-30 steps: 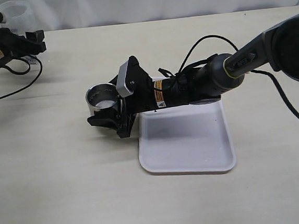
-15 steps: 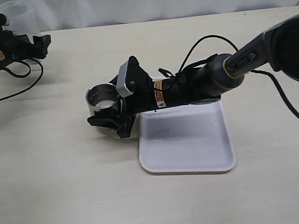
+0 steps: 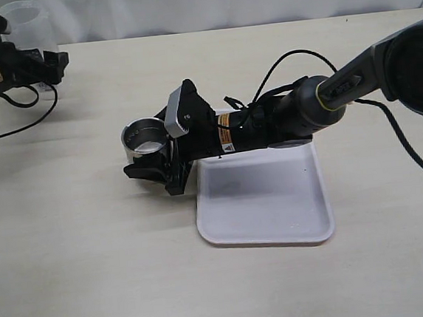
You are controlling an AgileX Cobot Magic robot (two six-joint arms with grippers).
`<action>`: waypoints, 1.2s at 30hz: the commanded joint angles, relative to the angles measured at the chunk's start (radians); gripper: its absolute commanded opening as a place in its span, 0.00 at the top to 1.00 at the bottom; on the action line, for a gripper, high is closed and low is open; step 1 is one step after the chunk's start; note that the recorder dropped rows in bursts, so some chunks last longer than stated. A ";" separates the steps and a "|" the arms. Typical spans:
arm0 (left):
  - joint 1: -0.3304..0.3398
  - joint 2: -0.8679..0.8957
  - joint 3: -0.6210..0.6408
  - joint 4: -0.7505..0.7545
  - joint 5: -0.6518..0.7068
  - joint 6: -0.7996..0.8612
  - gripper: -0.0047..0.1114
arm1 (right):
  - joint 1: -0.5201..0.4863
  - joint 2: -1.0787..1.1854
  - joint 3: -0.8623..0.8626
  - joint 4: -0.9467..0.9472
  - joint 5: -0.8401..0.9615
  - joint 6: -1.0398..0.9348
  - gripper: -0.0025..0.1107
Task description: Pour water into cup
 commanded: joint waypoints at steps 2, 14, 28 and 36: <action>0.004 -0.010 0.003 0.067 0.016 -0.054 0.18 | -0.001 -0.009 -0.006 0.018 -0.029 -0.001 0.94; 0.004 -0.014 0.003 0.075 0.039 -0.057 0.18 | -0.001 -0.009 -0.006 0.018 -0.010 -0.001 0.94; 0.059 -0.158 0.181 0.072 -0.116 -0.006 0.18 | -0.001 -0.009 -0.006 0.018 0.006 -0.008 0.94; 0.059 -0.265 0.255 0.070 -0.121 0.002 0.18 | -0.001 -0.009 -0.006 0.018 -0.007 -0.011 0.94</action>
